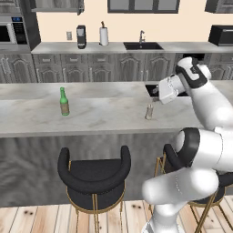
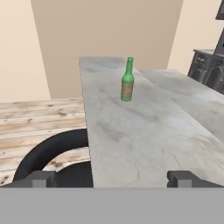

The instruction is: Get the candle and the beer from the cabinet and move them to the dining counter.

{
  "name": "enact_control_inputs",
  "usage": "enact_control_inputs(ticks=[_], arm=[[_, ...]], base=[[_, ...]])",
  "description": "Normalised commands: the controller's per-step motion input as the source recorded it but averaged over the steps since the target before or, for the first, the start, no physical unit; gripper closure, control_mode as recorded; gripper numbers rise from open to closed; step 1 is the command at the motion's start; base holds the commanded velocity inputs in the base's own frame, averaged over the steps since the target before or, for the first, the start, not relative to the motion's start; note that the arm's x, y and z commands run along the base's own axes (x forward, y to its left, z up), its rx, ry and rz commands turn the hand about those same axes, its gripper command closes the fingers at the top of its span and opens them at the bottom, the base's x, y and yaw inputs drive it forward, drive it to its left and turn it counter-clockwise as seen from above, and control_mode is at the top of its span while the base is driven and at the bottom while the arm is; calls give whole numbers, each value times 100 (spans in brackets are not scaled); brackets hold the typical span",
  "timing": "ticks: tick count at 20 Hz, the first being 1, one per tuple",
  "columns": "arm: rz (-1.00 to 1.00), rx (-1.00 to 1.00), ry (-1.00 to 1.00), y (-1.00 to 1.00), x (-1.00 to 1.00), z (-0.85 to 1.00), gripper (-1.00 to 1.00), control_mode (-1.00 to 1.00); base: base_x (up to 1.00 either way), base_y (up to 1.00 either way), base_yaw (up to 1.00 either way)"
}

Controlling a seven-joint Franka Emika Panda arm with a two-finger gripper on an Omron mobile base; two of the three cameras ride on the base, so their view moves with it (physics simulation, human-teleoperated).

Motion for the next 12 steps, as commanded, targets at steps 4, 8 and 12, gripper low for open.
enact_control_inputs(ticks=[4,8,12], arm=[[-3,0,0,19,-86,33,-100,-100],[-2,0,0,23,-90,28,-100,-100],[-2,0,0,24,-88,19,-100,-100]], base=[[0,0,0],[0,0,0],[0,0,0]])
